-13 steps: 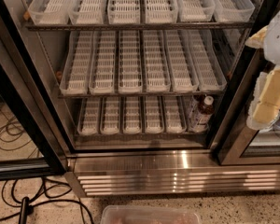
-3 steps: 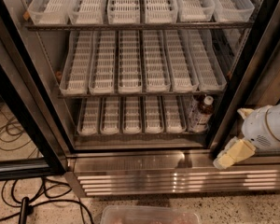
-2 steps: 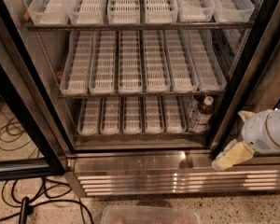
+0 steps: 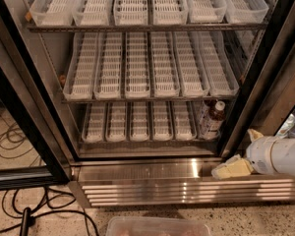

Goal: Pick blue plastic bottle from bottom shelf of fridge

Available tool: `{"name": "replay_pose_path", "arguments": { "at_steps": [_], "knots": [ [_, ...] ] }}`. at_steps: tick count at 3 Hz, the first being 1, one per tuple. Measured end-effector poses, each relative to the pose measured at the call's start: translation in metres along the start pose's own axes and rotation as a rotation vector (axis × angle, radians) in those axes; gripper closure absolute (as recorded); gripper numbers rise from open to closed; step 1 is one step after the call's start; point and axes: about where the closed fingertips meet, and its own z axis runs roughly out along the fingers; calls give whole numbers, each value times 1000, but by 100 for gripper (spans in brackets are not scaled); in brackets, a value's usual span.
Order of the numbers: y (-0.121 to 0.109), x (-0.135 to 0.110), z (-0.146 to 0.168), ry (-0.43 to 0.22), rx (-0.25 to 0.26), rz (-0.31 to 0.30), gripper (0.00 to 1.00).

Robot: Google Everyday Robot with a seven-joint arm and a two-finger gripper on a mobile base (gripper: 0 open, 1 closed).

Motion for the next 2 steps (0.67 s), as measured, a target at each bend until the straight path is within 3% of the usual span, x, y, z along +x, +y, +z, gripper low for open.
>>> {"name": "replay_pose_path", "arguments": {
  "at_steps": [1, 2],
  "knots": [
    [-6, 9, 19, -94, 22, 50, 0],
    [-8, 24, 38, -177, 10, 123, 0]
  ]
}}
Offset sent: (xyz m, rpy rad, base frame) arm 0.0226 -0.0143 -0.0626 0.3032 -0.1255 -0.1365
